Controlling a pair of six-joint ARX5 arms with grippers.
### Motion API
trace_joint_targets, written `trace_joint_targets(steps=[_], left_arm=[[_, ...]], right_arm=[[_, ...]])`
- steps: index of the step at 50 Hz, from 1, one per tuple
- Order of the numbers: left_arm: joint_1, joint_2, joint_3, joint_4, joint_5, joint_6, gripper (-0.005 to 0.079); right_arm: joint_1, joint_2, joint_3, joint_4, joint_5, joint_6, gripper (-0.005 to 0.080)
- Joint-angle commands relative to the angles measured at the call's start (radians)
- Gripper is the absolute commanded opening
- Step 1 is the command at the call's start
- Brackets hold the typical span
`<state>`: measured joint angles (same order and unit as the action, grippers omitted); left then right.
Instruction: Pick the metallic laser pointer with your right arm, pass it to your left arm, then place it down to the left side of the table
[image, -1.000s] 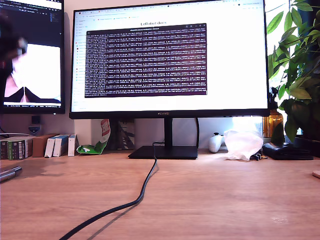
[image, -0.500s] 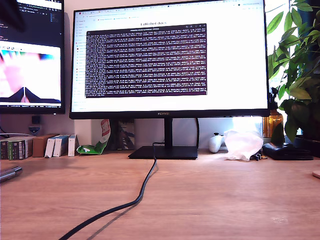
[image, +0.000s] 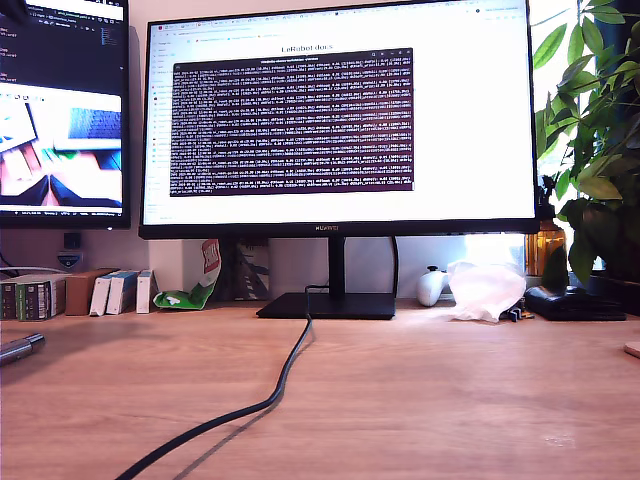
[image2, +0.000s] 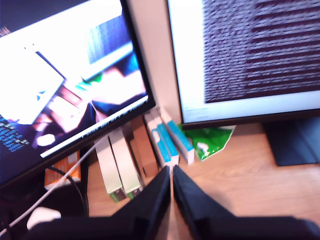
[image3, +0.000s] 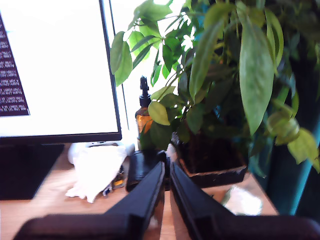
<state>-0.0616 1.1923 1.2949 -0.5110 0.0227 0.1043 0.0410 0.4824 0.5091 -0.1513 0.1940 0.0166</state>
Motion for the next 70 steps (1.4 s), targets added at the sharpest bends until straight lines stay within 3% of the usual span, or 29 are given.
trace_joint_targets(steps=[1,19,39,50,65,70], left_arm=[[-0.001,-0.031,-0.115,0.049,-0.008,-0.014,-0.0024],[-0.040,-0.320,-0.522,0.341,-0.035,-0.082,-0.0024],[-0.227,-0.522,-0.789,0.590,-0.190,-0.105,-0.0024],[-0.317,-0.545,-0.887,0.716,-0.271,-0.077,-0.0024],[-0.360,-0.569,-1.079,0.911,-0.330,0.035,-0.0024],[-0.360,-0.599,-1.123,0.937,-0.338,0.035,-0.0024]], right_arm=[[0.002,-0.013,-0.016,0.014,0.003,-0.012,0.0013],[0.003,-0.203,-0.146,0.037,0.121,0.037,0.0018],[0.011,-0.414,-0.148,0.033,0.256,0.056,0.0018],[0.012,-0.474,-0.164,-0.034,0.224,0.150,0.0018],[0.012,-0.480,-0.319,0.092,-0.042,0.016,0.0018],[0.011,-0.480,-0.360,0.121,-0.082,-0.016,0.0017]])
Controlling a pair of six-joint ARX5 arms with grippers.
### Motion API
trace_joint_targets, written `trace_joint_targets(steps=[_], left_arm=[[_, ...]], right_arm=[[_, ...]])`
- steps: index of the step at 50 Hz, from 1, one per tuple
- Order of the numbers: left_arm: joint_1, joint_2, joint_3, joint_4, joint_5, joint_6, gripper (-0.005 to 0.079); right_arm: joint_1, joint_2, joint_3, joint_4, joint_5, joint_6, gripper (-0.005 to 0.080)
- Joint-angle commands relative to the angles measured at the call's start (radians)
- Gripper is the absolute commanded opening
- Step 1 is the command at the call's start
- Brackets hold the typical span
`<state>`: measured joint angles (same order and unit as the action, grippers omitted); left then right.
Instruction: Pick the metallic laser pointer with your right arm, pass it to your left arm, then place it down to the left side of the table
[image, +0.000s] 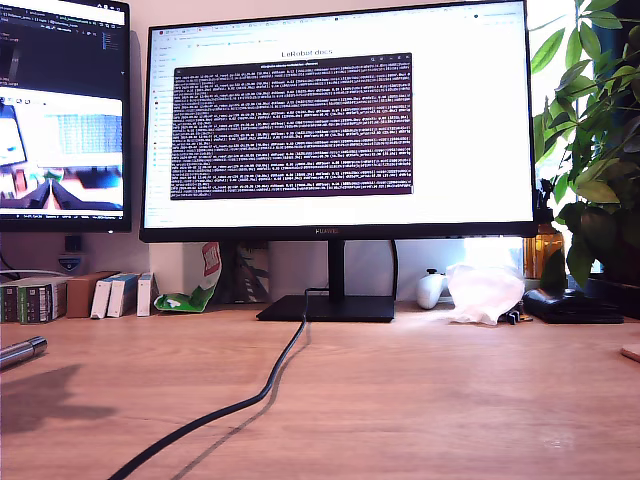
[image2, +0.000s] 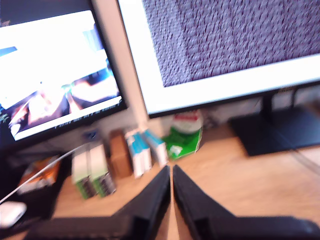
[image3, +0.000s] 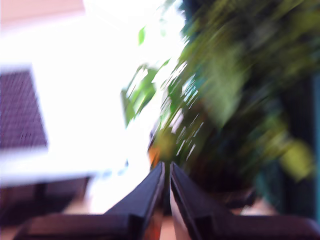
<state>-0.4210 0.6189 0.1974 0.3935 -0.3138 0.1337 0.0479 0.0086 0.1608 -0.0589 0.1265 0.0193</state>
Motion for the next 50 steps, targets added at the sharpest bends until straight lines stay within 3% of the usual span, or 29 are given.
trace_joint_targets(steps=[1,21,31,46,50], left_arm=[[-0.001,-0.031,-0.034,0.037,-0.002,0.007,-0.0024],[0.048,-0.137,-0.224,0.153,-0.069,0.000,-0.0024],[0.069,-0.185,-0.224,0.090,-0.073,-0.040,-0.0024],[0.069,-0.242,-0.224,-0.106,-0.079,-0.056,-0.0024],[0.067,-0.248,-0.224,-0.140,-0.079,-0.069,-0.0024]], right_arm=[[0.004,-0.006,-0.017,0.028,-0.021,-0.021,0.0018],[0.003,-0.007,-0.103,0.117,-0.088,-0.112,0.0018],[0.002,-0.007,-0.155,0.146,-0.071,-0.126,0.0018],[0.000,-0.007,-0.156,0.054,0.014,-0.074,0.0018],[0.000,-0.007,-0.156,-0.030,0.018,-0.035,0.0018]])
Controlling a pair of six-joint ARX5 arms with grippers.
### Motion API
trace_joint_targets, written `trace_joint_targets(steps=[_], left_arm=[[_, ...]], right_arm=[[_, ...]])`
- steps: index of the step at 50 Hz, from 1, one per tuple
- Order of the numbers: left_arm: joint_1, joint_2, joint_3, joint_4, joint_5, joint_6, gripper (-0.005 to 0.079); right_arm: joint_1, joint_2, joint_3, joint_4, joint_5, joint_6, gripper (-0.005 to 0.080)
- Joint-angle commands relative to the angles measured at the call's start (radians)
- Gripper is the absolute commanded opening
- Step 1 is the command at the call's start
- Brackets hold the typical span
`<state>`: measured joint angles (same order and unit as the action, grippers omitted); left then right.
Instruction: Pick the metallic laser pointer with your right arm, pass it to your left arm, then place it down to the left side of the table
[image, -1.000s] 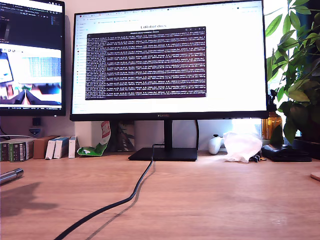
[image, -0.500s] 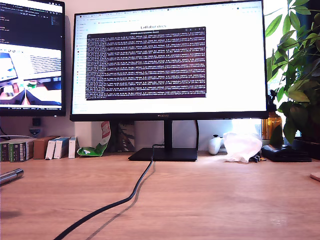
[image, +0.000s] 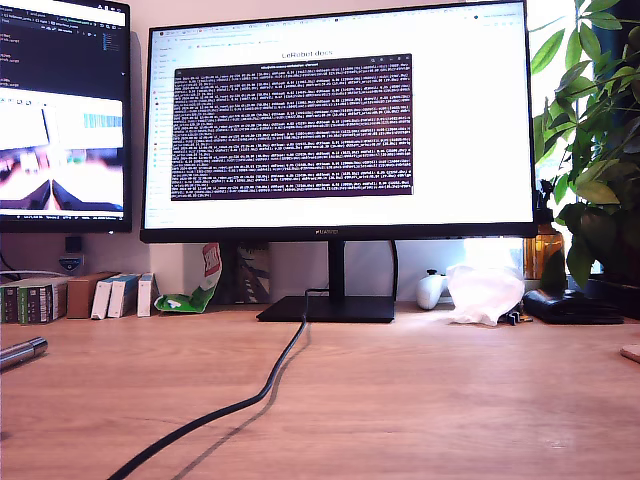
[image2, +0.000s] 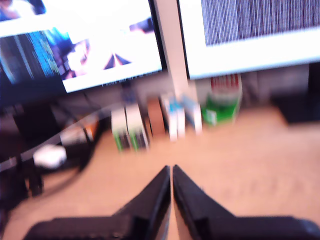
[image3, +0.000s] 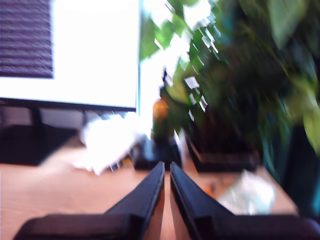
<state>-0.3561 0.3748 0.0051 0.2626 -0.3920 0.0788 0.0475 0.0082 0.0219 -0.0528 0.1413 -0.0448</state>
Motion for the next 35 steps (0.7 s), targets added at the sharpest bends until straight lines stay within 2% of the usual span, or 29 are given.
trace_joint_targets(steps=[1,5,19,35], left_arm=[[0.002,-0.004,-0.031,-0.026,-0.001,-0.022,-0.0024],[0.003,-0.004,-0.031,-0.080,-0.002,-0.026,-0.0024],[0.003,-0.003,-0.031,-0.203,-0.001,-0.026,-0.0024],[-0.006,-0.005,-0.031,-0.274,0.000,-0.026,-0.0024]], right_arm=[[0.000,-0.006,-0.017,-0.056,0.003,0.029,0.0018],[0.000,-0.006,-0.015,-0.125,-0.001,0.029,0.0018],[0.000,-0.006,-0.014,-0.123,-0.001,0.030,0.0018],[0.000,-0.006,-0.014,-0.123,-0.001,0.029,0.0018]])
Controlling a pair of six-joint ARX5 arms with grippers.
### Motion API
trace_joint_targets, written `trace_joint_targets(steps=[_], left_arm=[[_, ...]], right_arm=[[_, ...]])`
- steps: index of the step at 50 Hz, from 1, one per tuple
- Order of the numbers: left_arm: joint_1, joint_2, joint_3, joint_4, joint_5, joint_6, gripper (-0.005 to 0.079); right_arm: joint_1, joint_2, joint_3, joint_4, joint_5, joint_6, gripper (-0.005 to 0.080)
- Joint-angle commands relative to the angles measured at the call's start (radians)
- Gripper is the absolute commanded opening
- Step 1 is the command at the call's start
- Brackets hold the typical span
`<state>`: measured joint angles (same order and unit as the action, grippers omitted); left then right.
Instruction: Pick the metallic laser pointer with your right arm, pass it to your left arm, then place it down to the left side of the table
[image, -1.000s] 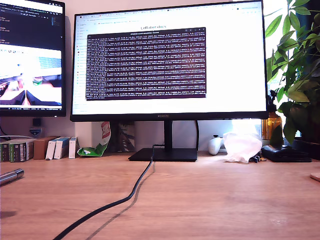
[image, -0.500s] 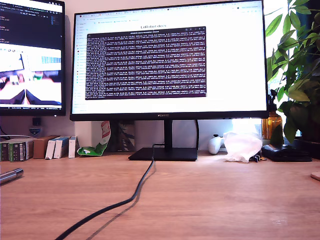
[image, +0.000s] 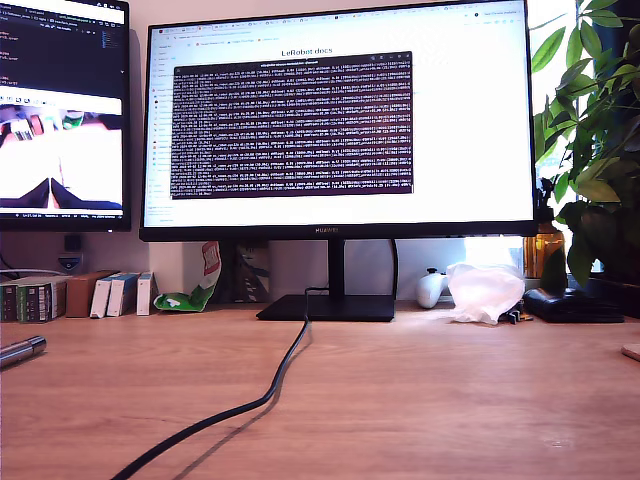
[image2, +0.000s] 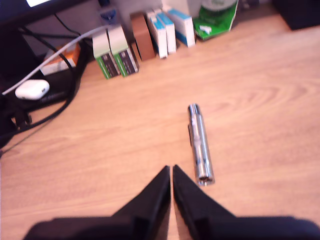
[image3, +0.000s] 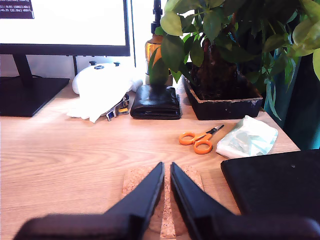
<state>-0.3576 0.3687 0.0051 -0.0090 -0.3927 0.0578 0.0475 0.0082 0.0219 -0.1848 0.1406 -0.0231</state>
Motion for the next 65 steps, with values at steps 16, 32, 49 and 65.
trace_joint_targets(steps=[16,32,49,65], left_arm=[[0.169,-0.190,-0.031,-0.090,0.241,-0.005,-0.0024],[0.285,-0.381,-0.031,-0.197,0.404,-0.014,-0.0024],[0.388,-0.381,-0.031,-0.199,0.410,-0.032,-0.0024],[0.388,-0.381,-0.031,-0.198,0.411,-0.032,-0.0024]], right_arm=[[0.000,-0.006,-0.014,0.009,0.000,0.008,0.0017],[0.000,-0.006,-0.014,0.009,0.000,0.008,0.0018],[0.000,-0.006,-0.014,0.009,0.000,0.008,0.0018],[0.000,-0.006,-0.014,0.009,0.000,0.008,0.0018]])
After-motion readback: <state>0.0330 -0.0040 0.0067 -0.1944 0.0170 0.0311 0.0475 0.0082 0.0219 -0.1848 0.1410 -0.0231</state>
